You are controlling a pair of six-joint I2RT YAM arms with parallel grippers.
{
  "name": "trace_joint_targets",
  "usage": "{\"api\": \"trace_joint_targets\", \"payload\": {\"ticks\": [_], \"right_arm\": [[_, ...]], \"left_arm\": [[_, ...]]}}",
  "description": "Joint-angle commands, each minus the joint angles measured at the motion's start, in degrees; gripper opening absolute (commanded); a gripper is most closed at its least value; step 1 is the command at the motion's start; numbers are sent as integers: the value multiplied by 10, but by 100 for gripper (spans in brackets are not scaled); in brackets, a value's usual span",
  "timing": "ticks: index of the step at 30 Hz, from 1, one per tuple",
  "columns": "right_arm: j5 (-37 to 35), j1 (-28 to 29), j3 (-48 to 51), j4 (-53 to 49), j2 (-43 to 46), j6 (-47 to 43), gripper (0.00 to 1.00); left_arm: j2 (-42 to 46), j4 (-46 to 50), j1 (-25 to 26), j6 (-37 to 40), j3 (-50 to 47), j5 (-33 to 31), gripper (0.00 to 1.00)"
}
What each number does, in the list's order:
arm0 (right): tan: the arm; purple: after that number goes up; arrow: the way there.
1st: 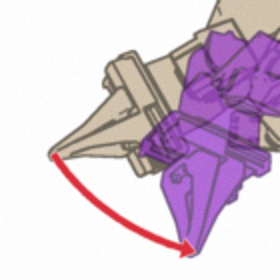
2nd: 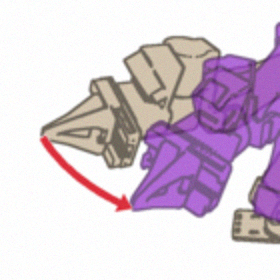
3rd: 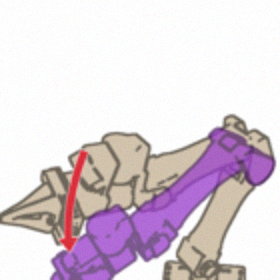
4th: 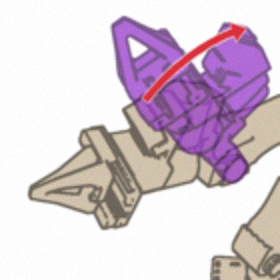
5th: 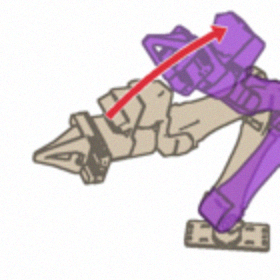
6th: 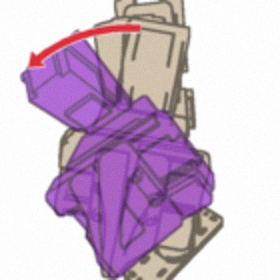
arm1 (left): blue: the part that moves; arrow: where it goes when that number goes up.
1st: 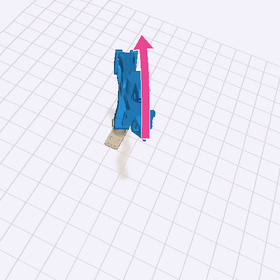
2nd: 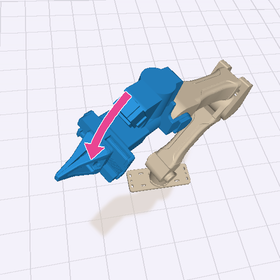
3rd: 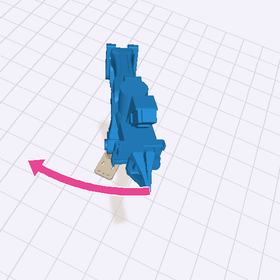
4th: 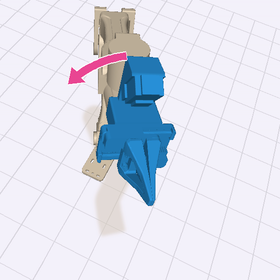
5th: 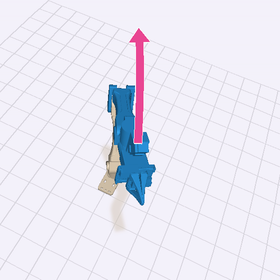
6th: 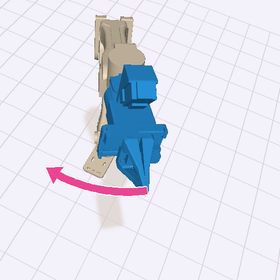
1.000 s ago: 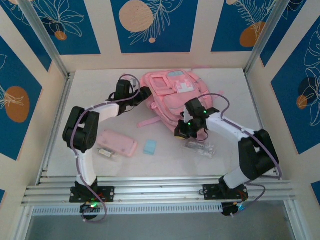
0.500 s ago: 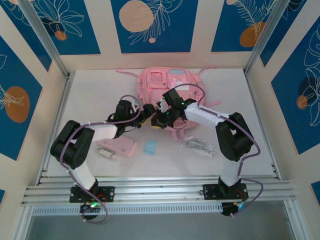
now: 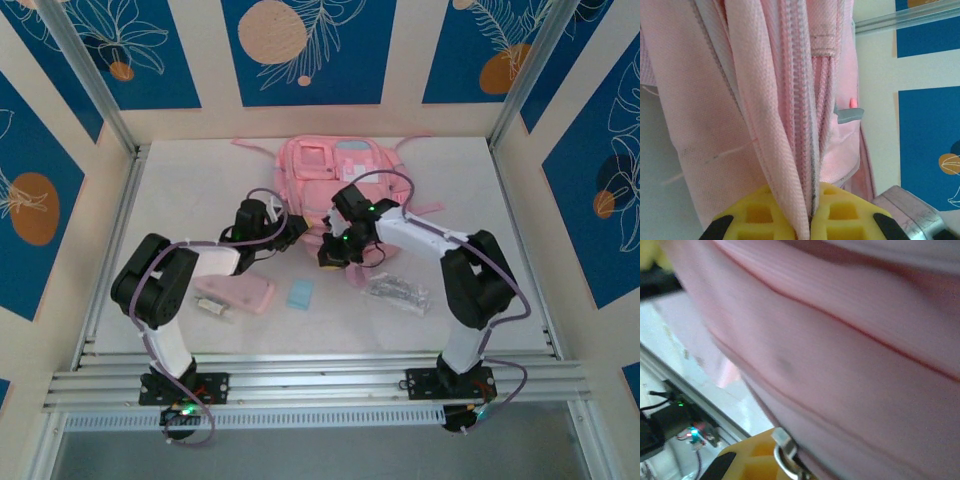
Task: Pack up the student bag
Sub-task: Zip the student bag at the top-center of the table.
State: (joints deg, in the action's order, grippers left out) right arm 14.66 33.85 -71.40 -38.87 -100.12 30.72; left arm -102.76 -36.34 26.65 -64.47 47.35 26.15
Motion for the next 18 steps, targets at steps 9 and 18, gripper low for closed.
{"api": "trace_joint_targets", "payload": {"ticks": [9, 18], "right_arm": [[-323, -137, -22, -243, 59, -45, 0], [-139, -108, -26, -125, 61, -99, 0]], "left_arm": [[43, 114, -56, 111, 50, 14, 0], [4, 200, -94, 166, 157, 5, 0]]}}
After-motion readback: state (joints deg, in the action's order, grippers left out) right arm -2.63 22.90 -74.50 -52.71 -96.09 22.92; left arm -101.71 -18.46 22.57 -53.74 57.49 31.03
